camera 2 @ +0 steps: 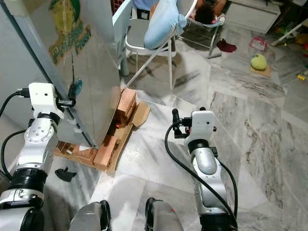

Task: Restocking fridge

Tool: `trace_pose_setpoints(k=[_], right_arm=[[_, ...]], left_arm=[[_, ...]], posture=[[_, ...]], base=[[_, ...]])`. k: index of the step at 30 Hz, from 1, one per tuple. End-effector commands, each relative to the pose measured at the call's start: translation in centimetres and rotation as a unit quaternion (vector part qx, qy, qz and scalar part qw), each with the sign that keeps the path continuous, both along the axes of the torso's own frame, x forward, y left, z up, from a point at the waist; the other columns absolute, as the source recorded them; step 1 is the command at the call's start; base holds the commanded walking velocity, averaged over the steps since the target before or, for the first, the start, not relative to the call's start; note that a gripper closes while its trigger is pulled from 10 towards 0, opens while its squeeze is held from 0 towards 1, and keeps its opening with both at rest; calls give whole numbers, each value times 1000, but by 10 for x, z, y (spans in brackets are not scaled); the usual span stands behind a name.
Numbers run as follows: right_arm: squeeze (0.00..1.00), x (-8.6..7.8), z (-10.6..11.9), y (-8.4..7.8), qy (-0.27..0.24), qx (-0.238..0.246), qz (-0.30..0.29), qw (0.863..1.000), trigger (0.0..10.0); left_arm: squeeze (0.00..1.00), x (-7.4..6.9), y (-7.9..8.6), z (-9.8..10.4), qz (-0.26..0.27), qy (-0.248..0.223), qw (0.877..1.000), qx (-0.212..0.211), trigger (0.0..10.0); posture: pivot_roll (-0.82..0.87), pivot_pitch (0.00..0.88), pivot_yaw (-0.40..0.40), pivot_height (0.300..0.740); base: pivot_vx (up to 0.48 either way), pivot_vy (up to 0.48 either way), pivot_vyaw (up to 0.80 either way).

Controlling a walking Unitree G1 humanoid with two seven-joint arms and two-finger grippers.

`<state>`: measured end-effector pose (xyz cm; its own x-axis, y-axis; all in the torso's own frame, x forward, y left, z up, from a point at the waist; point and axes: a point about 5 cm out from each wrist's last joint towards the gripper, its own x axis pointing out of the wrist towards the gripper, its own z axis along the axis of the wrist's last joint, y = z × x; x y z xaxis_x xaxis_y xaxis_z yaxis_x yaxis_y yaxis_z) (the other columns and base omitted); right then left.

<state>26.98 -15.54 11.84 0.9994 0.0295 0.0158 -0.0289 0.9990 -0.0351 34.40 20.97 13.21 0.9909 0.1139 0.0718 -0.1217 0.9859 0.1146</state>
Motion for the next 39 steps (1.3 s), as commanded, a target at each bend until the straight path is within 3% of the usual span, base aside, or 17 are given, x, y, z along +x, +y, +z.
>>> trace_pose_setpoints(k=[1,5,7,8,12,14,16,17,18,19,20,25,30,39], right_arm=[[0,-7,1,-8,6,-7,-13,1000,10000],[0,-12,2,-10,12,-10,-12,1000,10000],[0,-13,2,-12,15,-12,-14,1000,10000],[0,-14,3,-14,18,-14,-15,1000,10000],[0,-14,3,-14,18,-14,-15,1000,10000],[0,-14,3,-15,20,-14,-16,1000,10000],[0,-18,0,-20,28,-10,-38,999,10000],[0,-25,-5,-26,41,-3,-62,997,10000],[0,-25,-5,-26,41,-3,-62,997,10000],[0,-32,-8,-30,49,-7,-78,996,10000],[0,-35,-9,-32,51,-10,-87,995,10000],[0,-43,-10,-45,58,-19,-142,988,10000],[0,-37,-8,-41,51,-12,-134,990,10000],[0,-26,-9,-26,45,0,-106,993,10000]], left_arm=[[0,5,-3,-1,-2,1,1000,-8,10000],[0,8,-7,-2,-8,2,1000,-10,10000],[0,12,-14,0,-24,0,1000,-14,10000],[0,16,-27,2,-64,-4,998,-24,10000],[0,16,-28,2,-65,-5,998,-24,10000],[0,17,-43,2,-99,-3,995,-27,10000],[0,19,-67,4,-161,-3,986,-36,10000],[0,19,-89,9,-212,-8,977,-34,10000],[0,19,-89,9,-212,-8,977,-34,10000],[0,15,-115,17,-274,-25,961,-26,10000],[0,12,-127,21,-305,-33,952,-29,10000],[0,-7,-176,38,-417,-65,907,-23,10000],[0,-7,-171,26,-400,-46,915,-18,10000],[0,-13,-137,15,-360,-38,932,-18,10000]], posture=[[-86,189,-82,740],[-94,193,-86,740],[-102,197,-90,740],[-105,197,-93,740],[-105,197,-93,740],[-100,195,-104,740],[-99,195,-105,740],[-100,191,-103,740],[-100,191,-103,740],[-102,190,-100,740],[-104,184,-95,740],[-90,173,-87,740],[-78,162,-84,740],[-31,138,-81,740]], base=[[0,0,0],[0,0,0],[0,0,0],[0,0,0],[0,0,0],[0,0,0],[0,0,0],[0,0,0],[0,0,0],[0,0,0],[0,0,0],[0,0,0],[0,0,0],[201,-172,-711]])
